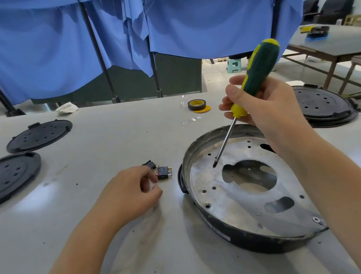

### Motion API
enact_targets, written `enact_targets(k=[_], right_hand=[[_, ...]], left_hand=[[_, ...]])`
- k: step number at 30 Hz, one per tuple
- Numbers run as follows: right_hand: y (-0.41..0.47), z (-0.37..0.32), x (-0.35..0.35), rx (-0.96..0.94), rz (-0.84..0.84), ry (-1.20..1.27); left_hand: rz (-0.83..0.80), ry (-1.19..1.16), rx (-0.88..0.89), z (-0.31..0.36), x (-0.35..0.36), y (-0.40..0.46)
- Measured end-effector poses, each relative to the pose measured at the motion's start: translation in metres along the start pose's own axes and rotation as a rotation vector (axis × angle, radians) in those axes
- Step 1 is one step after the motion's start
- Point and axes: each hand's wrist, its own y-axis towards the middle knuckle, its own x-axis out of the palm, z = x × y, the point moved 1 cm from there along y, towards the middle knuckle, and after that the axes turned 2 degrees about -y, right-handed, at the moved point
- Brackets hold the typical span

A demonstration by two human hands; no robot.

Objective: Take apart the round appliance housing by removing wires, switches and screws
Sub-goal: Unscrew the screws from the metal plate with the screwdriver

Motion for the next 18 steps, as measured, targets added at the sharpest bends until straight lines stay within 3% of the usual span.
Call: enact_targets(k=[3, 6, 9, 12, 18], right_hand=[[-0.001, -0.004, 0.001, -0.014, -0.043, -0.041], [-0.003, -0.010, 0.000, -0.065, -0.130, -0.126], [-0.007, -0.021, -0.006, -0.148, -0.256, -0.365], [-0.018, -0.029, -0.009, -0.185, -0.429, -0.625], [-0.059, -0.025, -0.012, -0.080, -0.837, -1.043]], left_hand=[[0.066, -0.174, 0.228, 0.021, -0.002, -0.009], [0.023, -0.160, 0.403, 0.042, 0.001, -0.020], [-0.065, -0.106, 0.504, 0.051, 0.009, -0.028], [-0.069, -0.055, 0.552, 0.049, 0.012, -0.027], [0.013, -0.008, 0.590, 0.043, 0.011, -0.017]])
